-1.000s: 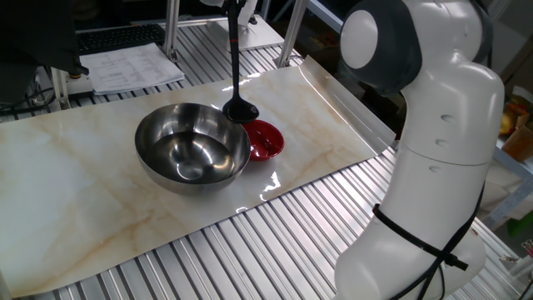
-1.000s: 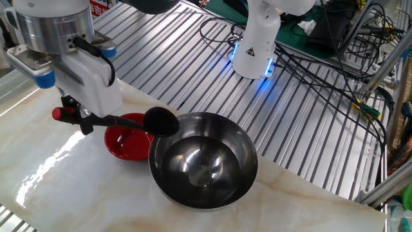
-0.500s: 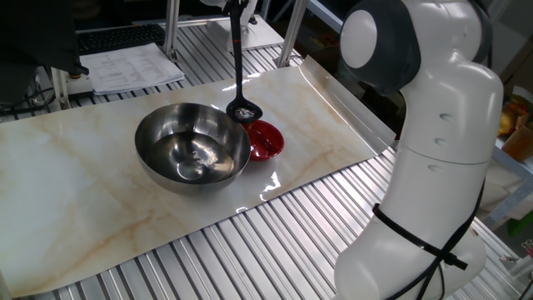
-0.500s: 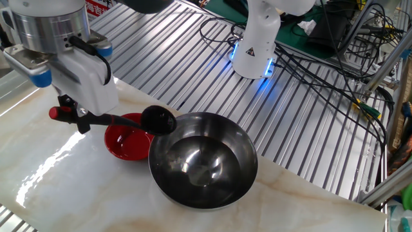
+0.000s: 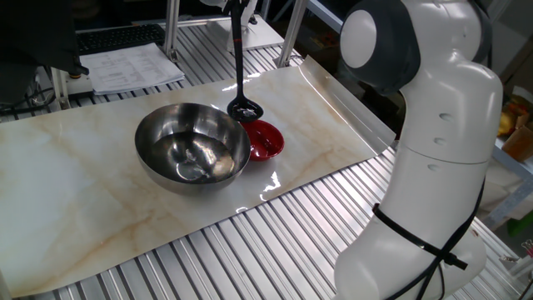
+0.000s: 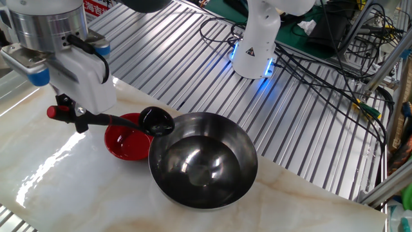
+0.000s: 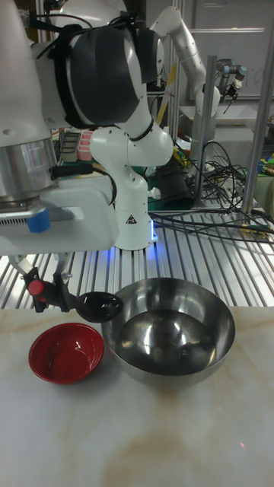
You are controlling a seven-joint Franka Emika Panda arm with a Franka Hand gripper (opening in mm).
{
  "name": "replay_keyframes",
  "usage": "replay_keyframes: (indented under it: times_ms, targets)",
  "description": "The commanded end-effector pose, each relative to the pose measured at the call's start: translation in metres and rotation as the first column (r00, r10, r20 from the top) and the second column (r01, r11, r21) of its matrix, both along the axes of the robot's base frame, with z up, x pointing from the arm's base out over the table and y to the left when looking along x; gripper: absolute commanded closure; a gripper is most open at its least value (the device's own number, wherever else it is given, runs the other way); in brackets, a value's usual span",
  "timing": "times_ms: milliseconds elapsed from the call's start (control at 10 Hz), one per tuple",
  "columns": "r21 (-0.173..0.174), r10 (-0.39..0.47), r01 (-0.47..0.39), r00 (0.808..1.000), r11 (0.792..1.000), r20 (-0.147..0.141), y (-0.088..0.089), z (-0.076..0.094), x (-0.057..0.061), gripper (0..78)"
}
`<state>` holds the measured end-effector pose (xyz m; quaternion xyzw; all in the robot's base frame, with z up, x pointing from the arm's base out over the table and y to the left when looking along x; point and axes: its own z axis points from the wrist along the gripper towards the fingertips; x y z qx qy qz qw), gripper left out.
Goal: Scoop water with a large spoon from one bowl to another
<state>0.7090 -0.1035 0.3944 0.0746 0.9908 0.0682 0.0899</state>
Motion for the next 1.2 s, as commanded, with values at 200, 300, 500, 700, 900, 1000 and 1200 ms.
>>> replay_keyframes:
  times_ms: [200,300,500,700,900,1000,1200]
  targets:
    - [-0.001,-0.023,0.023,1.0,1.0,0.003,-0.0003,0.0027,0.0002,76.5]
    - [-0.003,-0.028,0.028,1.0,1.0,0.003,-0.0003,0.0027,0.0002,76.5]
    - [-0.012,-0.039,0.039,0.999,0.999,-0.002,-0.0003,0.0027,0.0002,76.5]
    - [-0.019,-0.064,0.064,0.998,0.998,-0.001,-0.0003,0.0027,0.0002,76.5]
    - [-0.018,-0.091,0.091,0.996,0.996,0.002,-0.0003,0.0027,0.0002,76.5]
    - [-0.014,-0.12,0.12,0.993,0.993,0.005,-0.0003,0.0027,0.0002,76.5]
    - [-0.008,-0.154,0.154,0.988,0.988,0.001,-0.0003,0.0027,0.0002,76.5]
